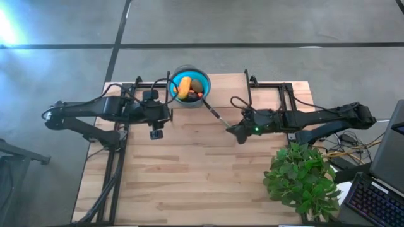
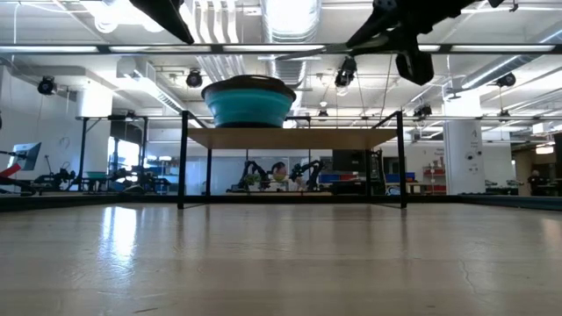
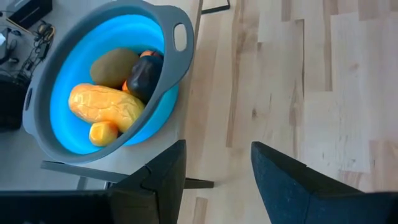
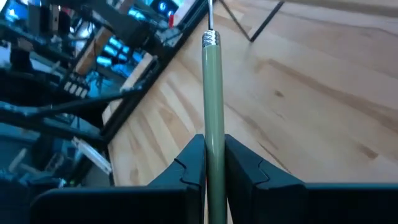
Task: Pick & Place Fruit
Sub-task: Put the table knife on the shelf
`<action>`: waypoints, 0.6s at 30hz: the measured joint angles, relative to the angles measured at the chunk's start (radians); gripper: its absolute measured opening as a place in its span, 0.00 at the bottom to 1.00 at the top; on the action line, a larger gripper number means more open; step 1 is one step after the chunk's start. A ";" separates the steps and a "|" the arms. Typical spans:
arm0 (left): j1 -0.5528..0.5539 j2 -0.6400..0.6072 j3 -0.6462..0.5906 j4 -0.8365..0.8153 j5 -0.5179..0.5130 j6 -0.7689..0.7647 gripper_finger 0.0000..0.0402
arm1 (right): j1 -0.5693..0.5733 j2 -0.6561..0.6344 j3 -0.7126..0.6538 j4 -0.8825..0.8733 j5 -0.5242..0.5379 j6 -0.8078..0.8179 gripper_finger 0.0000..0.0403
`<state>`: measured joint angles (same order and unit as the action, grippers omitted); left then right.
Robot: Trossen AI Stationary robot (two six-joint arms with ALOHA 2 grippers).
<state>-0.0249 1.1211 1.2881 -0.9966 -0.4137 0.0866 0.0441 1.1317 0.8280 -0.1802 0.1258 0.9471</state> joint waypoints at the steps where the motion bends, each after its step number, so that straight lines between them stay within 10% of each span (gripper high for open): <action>1: 0.001 -0.001 0.000 -0.001 0.000 0.002 0.46 | 0.000 -0.002 0.000 0.005 0.011 0.010 0.07; 18: 0.093 -0.013 0.000 -0.007 0.053 0.117 0.46 | -0.003 -0.006 0.000 0.041 0.322 0.231 0.07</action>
<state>0.0680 1.1080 1.2881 -1.0035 -0.3605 0.2041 0.0410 1.1259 0.8280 -0.1391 0.4475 1.1781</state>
